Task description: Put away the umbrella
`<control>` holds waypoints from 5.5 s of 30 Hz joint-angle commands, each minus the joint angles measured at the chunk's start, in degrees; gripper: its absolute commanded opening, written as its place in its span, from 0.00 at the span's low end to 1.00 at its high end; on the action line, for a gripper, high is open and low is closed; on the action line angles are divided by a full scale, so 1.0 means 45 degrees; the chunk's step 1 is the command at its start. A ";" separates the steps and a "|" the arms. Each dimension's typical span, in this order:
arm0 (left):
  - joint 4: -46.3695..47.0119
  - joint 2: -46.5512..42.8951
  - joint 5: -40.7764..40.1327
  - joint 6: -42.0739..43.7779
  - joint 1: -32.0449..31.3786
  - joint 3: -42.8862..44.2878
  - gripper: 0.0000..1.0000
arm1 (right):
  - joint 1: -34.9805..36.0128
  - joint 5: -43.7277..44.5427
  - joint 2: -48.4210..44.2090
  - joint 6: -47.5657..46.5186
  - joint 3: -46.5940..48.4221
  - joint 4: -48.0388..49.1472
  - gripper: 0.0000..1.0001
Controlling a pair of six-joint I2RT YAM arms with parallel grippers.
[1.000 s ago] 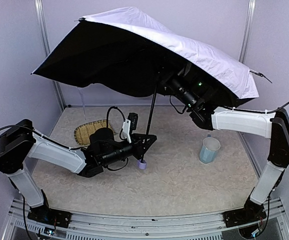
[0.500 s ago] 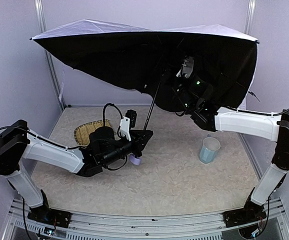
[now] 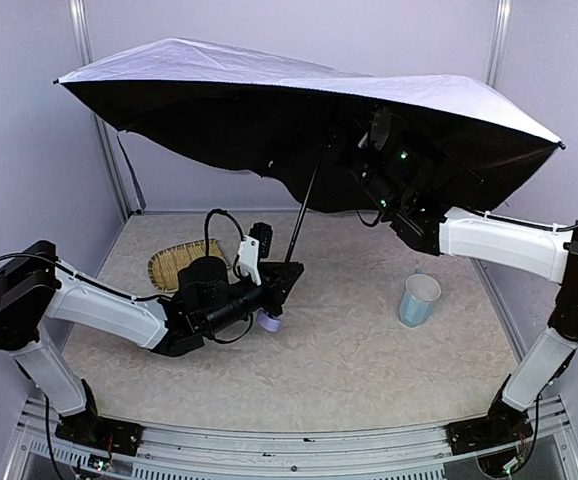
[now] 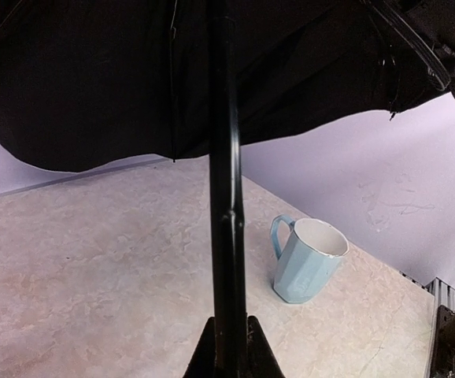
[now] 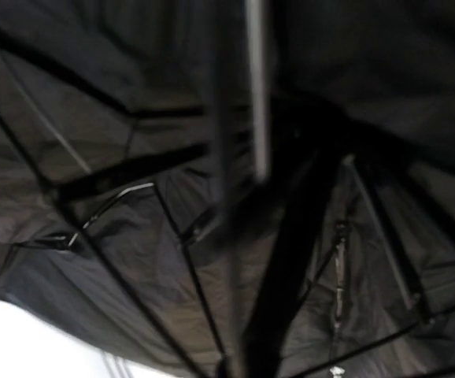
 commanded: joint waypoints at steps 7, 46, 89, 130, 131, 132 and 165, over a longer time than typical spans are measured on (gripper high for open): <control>0.1498 -0.0016 -0.0117 0.0749 -0.0218 -0.0238 0.00 | -0.0337 -0.1177 -0.0616 0.0531 0.0277 -0.0160 0.12; 0.1819 0.0133 0.4838 0.2185 0.2432 -0.0502 0.20 | 0.0226 -0.5032 0.0535 -0.1829 -0.3068 0.0634 0.00; -0.4996 -0.8782 0.4275 0.1535 0.6417 0.1087 0.78 | -0.0689 -0.9468 0.0828 -0.3654 0.0349 0.0799 0.00; -1.0628 -0.1761 0.4965 0.2004 0.4686 0.4745 0.81 | 0.1731 -0.8085 0.4253 -0.1730 -0.1795 0.4956 0.03; -1.0211 -0.1374 0.5112 0.2036 0.4704 0.4254 0.81 | 0.1531 -0.7921 0.4484 -0.1354 -0.2204 0.5068 0.03; -0.9722 -0.1026 0.5277 0.2030 0.4652 0.3797 0.80 | 0.1309 -0.8196 0.4793 -0.0960 -0.2634 0.5502 0.03; -0.6190 -0.2169 1.0241 0.1802 0.6010 0.1423 0.99 | 0.0367 -0.8989 0.2975 -0.4202 -0.0376 0.1037 0.03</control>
